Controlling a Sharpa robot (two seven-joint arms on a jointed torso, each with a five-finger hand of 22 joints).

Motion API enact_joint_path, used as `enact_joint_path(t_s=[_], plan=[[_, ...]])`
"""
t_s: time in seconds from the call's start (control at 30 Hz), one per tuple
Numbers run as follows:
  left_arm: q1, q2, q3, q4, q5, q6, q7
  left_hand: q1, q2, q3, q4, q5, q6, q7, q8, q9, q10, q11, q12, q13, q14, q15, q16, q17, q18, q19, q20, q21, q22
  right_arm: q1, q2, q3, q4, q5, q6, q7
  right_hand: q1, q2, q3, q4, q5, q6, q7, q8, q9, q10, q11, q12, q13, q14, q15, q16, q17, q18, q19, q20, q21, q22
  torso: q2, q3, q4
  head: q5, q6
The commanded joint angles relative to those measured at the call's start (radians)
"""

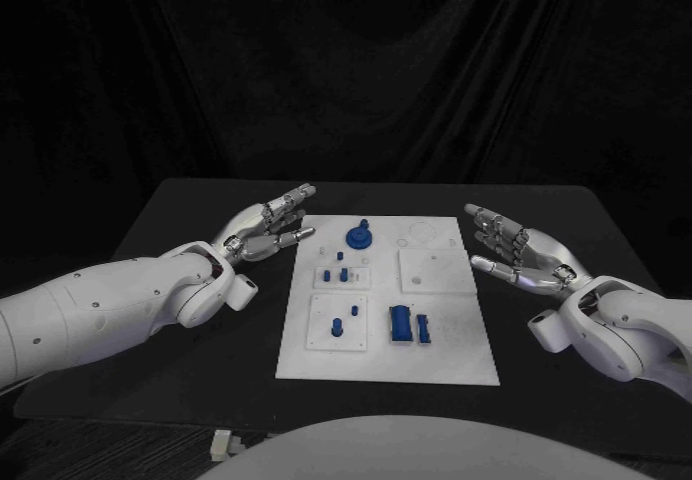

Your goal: Assemble the parts on the task board

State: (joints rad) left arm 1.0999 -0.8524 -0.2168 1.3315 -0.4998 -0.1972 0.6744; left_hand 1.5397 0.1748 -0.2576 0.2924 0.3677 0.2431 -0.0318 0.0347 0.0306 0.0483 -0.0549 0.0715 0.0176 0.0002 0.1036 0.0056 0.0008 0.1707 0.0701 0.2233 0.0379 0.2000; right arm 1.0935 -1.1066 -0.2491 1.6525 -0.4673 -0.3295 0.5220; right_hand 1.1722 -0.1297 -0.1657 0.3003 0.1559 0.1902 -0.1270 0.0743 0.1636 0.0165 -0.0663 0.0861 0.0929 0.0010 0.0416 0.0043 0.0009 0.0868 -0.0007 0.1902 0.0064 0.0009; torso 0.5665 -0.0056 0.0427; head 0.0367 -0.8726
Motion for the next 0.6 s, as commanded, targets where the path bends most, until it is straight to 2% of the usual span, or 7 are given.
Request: enact_joint_path(t_s=[0.03, 0.23, 0.37, 0.5, 0.53, 0.57, 0.6], plan=[[-0.001, 0.001, 0.001, 0.002, 0.006, 0.008, 0.115, -0.001, 0.012, -0.003, -0.001, 0.006, 0.0, 0.011, -0.006, -0.001, -0.001, 0.013, -0.007, -0.001, 0.0, -0.003, -0.006, -0.001, 0.008, -0.002, 0.005, -0.001, -0.002, -0.004, 0.002, 0.001, -0.002, 0.012, 0.028, 0.023, -0.009, 0.025, 0.014, 0.0, -0.009, 0.007, 0.007, -0.005, -0.011, 0.0, -0.003, -0.001, -0.007, -0.001, -0.01, -0.004, -0.001, 0.011, 0.001, -0.01, -0.006, -0.001, 0.001, 0.0022, -0.0028, 0.0, 0.0], [-0.001, 0.004, 0.001, -0.001, 0.006, 0.017, 0.111, 0.007, 0.019, 0.002, -0.001, 0.017, 0.004, 0.019, -0.006, -0.001, 0.001, 0.023, -0.011, -0.001, 0.0, 0.003, -0.006, -0.001, 0.008, -0.002, 0.01, 0.0, -0.003, -0.005, 0.008, 0.001, -0.006, 0.012, 0.035, 0.022, -0.022, 0.067, 0.036, -0.002, -0.016, 0.02, 0.017, -0.008, -0.037, 0.0, 0.005, 0.006, -0.021, -0.001, -0.023, -0.004, -0.001, 0.026, 0.001, -0.026, -0.006, -0.001, -0.001, 0.0009, 0.0006, -0.015, 0.0], [-0.001, 0.006, 0.001, -0.003, 0.006, 0.022, 0.108, 0.014, 0.024, 0.008, -0.002, 0.024, 0.006, 0.023, -0.005, 0.0, 0.002, 0.031, -0.014, -0.001, 0.0, 0.009, -0.006, -0.001, 0.008, -0.001, 0.018, 0.0, -0.003, -0.007, 0.009, 0.001, -0.009, 0.012, 0.04, 0.018, -0.024, 0.106, 0.045, -0.004, -0.007, 0.03, 0.034, -0.009, -0.056, 0.0, 0.015, 0.015, -0.032, -0.001, -0.029, -0.004, -0.001, 0.04, 0.001, -0.029, -0.006, -0.001, -0.001, 0.0013, 0.0002, -0.014, 0.0], [-0.001, 0.005, 0.001, -0.006, 0.006, 0.025, 0.106, 0.018, 0.026, 0.01, -0.002, 0.03, 0.007, 0.024, -0.005, 0.0, 0.005, 0.037, -0.014, -0.001, 0.0, 0.011, -0.006, -0.001, 0.008, -0.001, 0.022, 0.001, -0.003, -0.008, 0.012, 0.001, -0.011, 0.012, 0.042, 0.017, -0.025, 0.117, 0.041, -0.005, -0.005, 0.038, 0.042, -0.008, -0.066, 0.001, 0.025, 0.022, -0.037, -0.001, -0.036, -0.004, -0.001, 0.047, 0.001, -0.03, -0.006, -0.001, -0.001, -0.0003, -0.0055, -0.01, 0.0], [0.0, 0.004, 0.0, -0.006, 0.0, 0.01, 0.001, -0.449, -0.04, 0.08, -0.091, -0.093, -0.07, 0.032, -0.035, -0.031, -0.048, 0.055, -0.071, -0.018, 0.0, -0.026, -0.006, -0.001, -0.051, -0.07, -0.058, -0.038, -0.062, -0.005, 0.012, 0.0, -0.009, 0.009, 0.025, 0.012, -0.37, 0.13, 0.077, -0.094, -0.054, -0.033, 0.127, -0.074, -0.093, -0.016, 0.066, -0.015, -0.093, -0.001, -0.042, -0.004, -0.001, -0.004, 0.001, -0.071, -0.006, -0.001, -0.001, 0.0011, -0.001, -0.014, 0.0], [0.0, 0.004, 0.0, -0.005, 0.001, 0.009, 0.001, -0.45, -0.039, 0.081, -0.091, -0.093, -0.07, 0.032, -0.035, -0.031, -0.048, 0.055, -0.071, -0.018, 0.0, -0.026, -0.006, -0.001, -0.051, -0.07, -0.058, -0.038, -0.062, -0.005, 0.012, 0.001, -0.01, 0.01, 0.024, 0.012, -0.408, 0.13, 0.086, -0.113, -0.063, -0.046, 0.127, -0.074, -0.164, -0.016, 0.066, -0.086, -0.093, -0.001, -0.042, -0.004, -0.001, -0.005, 0.001, -0.083, -0.006, -0.001, -0.001, 0.0011, -0.001, -0.014, 0.001], [0.0, 0.005, 0.001, -0.004, 0.003, 0.006, 0.0, -0.475, -0.039, 0.087, -0.097, -0.097, -0.073, 0.032, -0.035, -0.031, -0.048, 0.055, -0.071, -0.018, 0.0, -0.026, -0.006, -0.001, -0.051, -0.07, -0.059, -0.038, -0.066, -0.006, 0.014, 0.002, -0.01, 0.013, 0.021, 0.011, -0.538, 0.13, 0.166, -0.143, -0.078, -0.069, 0.127, -0.074, -0.164, -0.016, 0.066, -0.086, -0.093, -0.001, -0.042, -0.004, -0.001, -0.014, 0.001, -0.1, -0.006, -0.001, -0.001, 0.0011, -0.0013, -0.014, 0.002]])
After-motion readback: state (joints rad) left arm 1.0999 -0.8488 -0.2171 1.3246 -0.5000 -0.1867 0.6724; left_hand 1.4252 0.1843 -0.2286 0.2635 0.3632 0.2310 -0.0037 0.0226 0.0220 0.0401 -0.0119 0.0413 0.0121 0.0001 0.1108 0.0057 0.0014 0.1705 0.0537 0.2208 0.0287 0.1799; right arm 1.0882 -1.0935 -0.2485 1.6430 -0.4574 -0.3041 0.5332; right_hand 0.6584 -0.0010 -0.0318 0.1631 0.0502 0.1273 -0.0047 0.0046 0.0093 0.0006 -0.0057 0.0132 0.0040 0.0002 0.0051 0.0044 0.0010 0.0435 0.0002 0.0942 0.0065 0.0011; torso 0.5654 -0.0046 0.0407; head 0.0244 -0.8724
